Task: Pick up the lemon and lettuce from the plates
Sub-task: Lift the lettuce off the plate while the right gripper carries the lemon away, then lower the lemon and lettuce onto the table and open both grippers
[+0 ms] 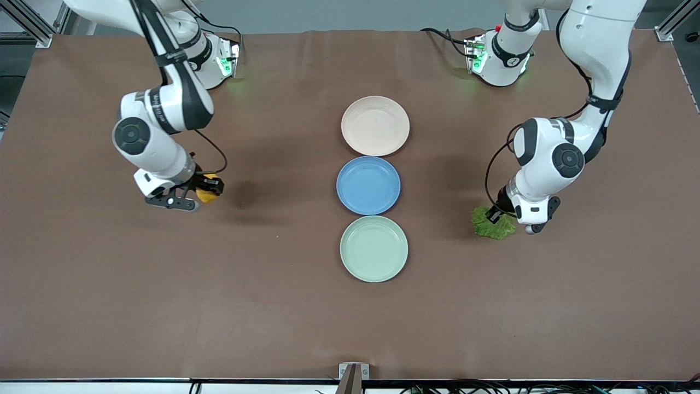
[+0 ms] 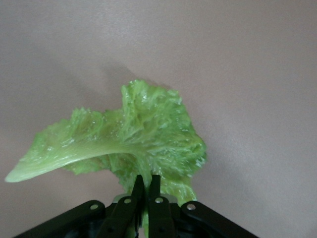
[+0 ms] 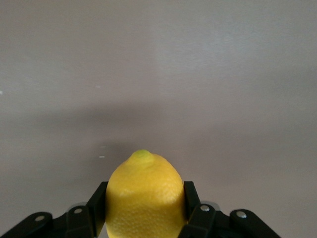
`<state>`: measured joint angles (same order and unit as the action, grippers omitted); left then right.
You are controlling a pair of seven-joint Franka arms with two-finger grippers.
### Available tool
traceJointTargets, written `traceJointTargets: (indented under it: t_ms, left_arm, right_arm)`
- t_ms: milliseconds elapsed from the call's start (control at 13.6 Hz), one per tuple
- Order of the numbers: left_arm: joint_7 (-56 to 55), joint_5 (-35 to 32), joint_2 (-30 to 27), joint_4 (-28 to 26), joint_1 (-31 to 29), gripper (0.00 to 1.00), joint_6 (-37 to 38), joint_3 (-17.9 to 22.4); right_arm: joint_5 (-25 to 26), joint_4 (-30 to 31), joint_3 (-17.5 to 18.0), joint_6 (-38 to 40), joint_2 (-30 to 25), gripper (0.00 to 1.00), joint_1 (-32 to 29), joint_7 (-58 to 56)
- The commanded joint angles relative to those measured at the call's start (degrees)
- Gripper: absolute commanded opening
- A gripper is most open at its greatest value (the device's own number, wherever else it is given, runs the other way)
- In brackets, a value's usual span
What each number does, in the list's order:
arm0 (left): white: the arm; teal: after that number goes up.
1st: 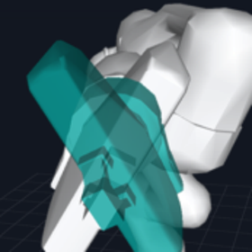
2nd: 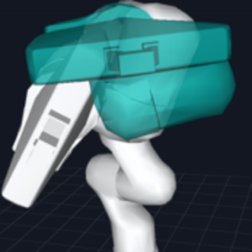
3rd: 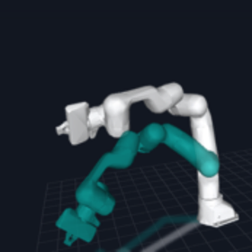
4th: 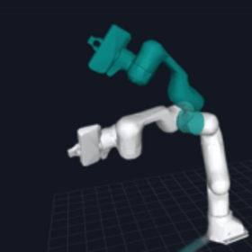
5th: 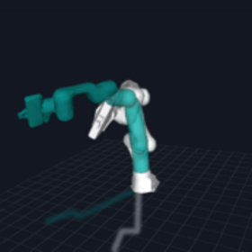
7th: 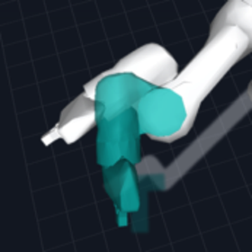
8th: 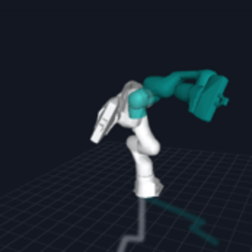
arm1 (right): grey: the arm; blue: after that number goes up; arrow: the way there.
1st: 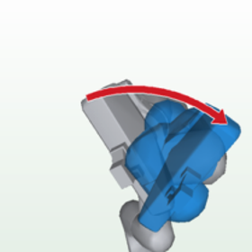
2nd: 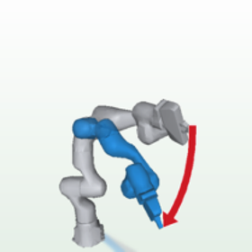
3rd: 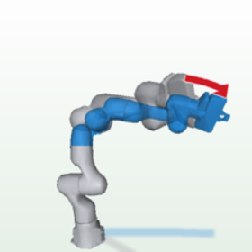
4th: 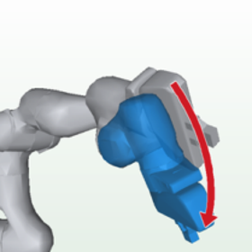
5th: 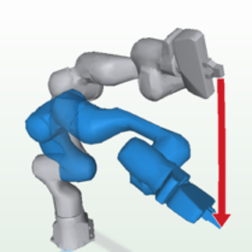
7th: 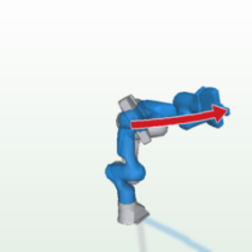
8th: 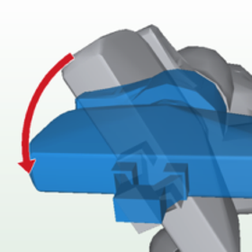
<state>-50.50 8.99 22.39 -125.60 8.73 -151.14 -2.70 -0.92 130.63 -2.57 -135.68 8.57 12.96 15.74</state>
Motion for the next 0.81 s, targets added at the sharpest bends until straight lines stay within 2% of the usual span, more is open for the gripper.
traceJointTargets:
  t_ms: [0, 74, 147, 221, 295, 442, 737]
  left_arm:
    - [1.0, -0.7, 0.7, -0.1, 0.0, 0.1, -1.8, -0.1]
    - [1.0, -0.7, 0.7, -0.1, 0.0, 0.15, -1.8, -0.1]
    - [1.0, -0.7, 0.6, 0.0, -0.1, 0.4, -1.8, -0.1]
    - [2.0, -0.7, 0.4, 0.1, -0.1, 0.8, -1.7, -0.1]
    - [4.6, -0.7, -0.2, 0.3, -0.1, 0.86, -1.5, 0.0]
    - [5.9, -0.7, -1.2, 1.7, -0.3, 0.99, -0.1, 0.1]
    - [6.5, -0.9, -3.1, 5.6, -2.3, 0.99, 6.1, 0.0]
  right_arm:
    - [-0.9, 5.2, 1.3, -3.2, -2.1, 0.0, -5.2, -11.0]
    - [-1.0, 5.8, 1.3, -3.4, -1.9, 0.0, -6.1, -13.3]
    - [-1.0, 6.4, 1.3, -4.1, -1.5, 0.0, -6.7, -14.3]
    - [-1.0, 6.6, 1.3, -4.2, -0.6, 0.0, -7.1, -16.6]
    - [-1.3, 6.6, 1.4, -4.2, 0.6, 0.0, -7.7, -18.8]
    - [-5.1, 6.8, 1.4, -5.6, 2.3, 0.0, -8.0, -22.2]
    - [-7.7, 6.6, 1.4, -8.0, 4.2, 0.0, -8.0, -26.6]
